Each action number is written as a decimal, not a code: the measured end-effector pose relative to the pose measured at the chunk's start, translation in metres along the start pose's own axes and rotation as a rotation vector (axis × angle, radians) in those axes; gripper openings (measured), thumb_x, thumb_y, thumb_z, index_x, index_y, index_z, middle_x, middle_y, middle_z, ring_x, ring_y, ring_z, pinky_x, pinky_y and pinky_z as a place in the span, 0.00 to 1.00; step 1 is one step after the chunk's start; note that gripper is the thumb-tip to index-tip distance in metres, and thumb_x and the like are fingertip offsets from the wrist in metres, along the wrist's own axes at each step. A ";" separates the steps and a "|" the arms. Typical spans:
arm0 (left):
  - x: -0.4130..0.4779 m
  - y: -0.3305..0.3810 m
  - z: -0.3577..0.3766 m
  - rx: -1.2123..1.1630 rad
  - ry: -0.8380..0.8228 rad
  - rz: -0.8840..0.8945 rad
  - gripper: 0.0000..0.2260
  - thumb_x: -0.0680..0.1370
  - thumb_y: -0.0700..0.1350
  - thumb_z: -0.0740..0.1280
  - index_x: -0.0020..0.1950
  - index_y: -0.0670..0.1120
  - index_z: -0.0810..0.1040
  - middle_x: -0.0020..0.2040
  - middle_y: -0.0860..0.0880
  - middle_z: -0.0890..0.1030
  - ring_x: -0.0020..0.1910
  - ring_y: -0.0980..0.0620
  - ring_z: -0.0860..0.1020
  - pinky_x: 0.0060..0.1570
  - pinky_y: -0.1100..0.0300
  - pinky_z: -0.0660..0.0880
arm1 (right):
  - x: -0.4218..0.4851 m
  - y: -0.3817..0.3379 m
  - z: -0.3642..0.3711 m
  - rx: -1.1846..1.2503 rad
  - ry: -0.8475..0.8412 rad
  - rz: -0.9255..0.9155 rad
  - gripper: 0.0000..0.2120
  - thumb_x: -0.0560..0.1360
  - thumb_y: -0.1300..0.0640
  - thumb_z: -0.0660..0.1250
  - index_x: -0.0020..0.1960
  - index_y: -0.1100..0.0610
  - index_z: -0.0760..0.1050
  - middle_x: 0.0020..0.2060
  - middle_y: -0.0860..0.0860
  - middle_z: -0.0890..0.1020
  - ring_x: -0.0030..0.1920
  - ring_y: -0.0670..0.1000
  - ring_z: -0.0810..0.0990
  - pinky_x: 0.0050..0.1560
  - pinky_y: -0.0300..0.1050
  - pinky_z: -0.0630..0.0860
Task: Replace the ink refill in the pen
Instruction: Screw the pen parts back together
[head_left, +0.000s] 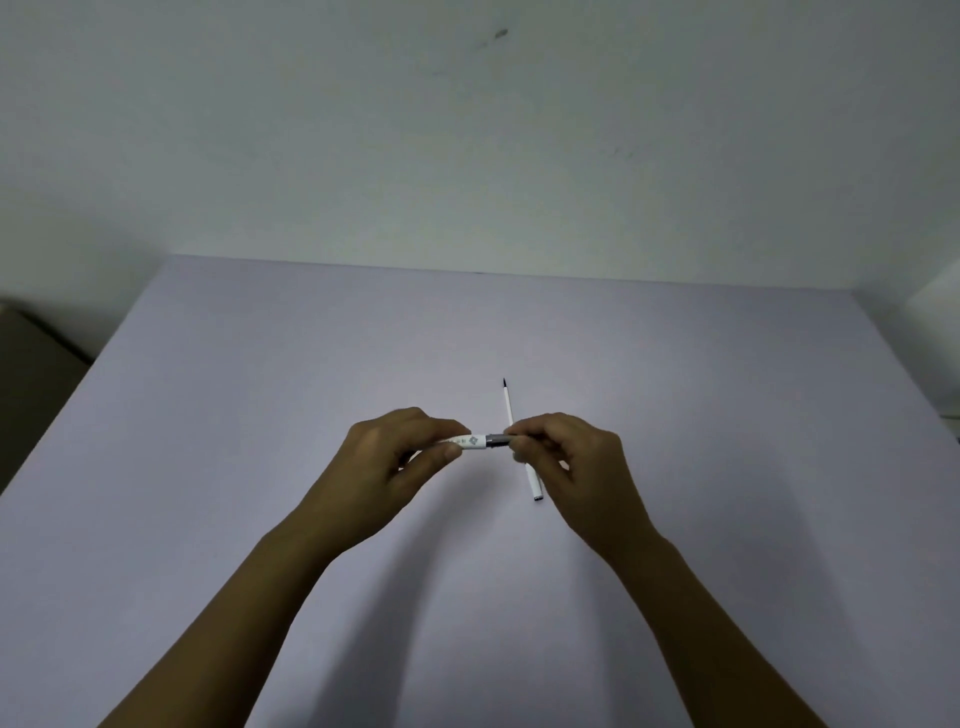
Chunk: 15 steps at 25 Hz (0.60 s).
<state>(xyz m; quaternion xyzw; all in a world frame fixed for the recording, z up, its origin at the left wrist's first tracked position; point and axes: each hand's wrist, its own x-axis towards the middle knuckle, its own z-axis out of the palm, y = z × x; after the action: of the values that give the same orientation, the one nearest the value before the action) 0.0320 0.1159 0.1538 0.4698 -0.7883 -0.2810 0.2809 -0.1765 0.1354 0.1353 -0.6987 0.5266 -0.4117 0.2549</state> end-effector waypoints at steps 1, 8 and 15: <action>0.000 0.002 -0.001 0.001 -0.005 0.025 0.07 0.77 0.45 0.65 0.52 0.52 0.81 0.34 0.61 0.75 0.36 0.61 0.73 0.36 0.74 0.66 | 0.000 -0.002 -0.001 -0.048 0.001 -0.018 0.07 0.76 0.59 0.64 0.44 0.57 0.81 0.33 0.46 0.78 0.36 0.46 0.77 0.36 0.29 0.69; -0.001 0.007 -0.003 -0.020 0.021 0.067 0.11 0.76 0.51 0.61 0.52 0.52 0.80 0.35 0.61 0.75 0.36 0.62 0.73 0.37 0.74 0.66 | -0.002 -0.016 0.000 0.004 0.043 0.046 0.06 0.76 0.56 0.65 0.50 0.56 0.78 0.37 0.41 0.78 0.41 0.42 0.79 0.42 0.27 0.73; -0.003 0.008 -0.006 -0.012 0.057 0.107 0.08 0.78 0.49 0.62 0.52 0.50 0.81 0.34 0.65 0.74 0.36 0.64 0.73 0.37 0.75 0.65 | 0.006 -0.018 -0.008 -0.109 -0.012 -0.040 0.12 0.77 0.53 0.61 0.40 0.57 0.79 0.33 0.49 0.82 0.34 0.49 0.78 0.38 0.44 0.76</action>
<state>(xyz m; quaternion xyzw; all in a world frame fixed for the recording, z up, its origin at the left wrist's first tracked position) 0.0329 0.1202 0.1632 0.4333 -0.8021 -0.2568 0.3209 -0.1726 0.1365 0.1556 -0.7243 0.5327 -0.3831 0.2117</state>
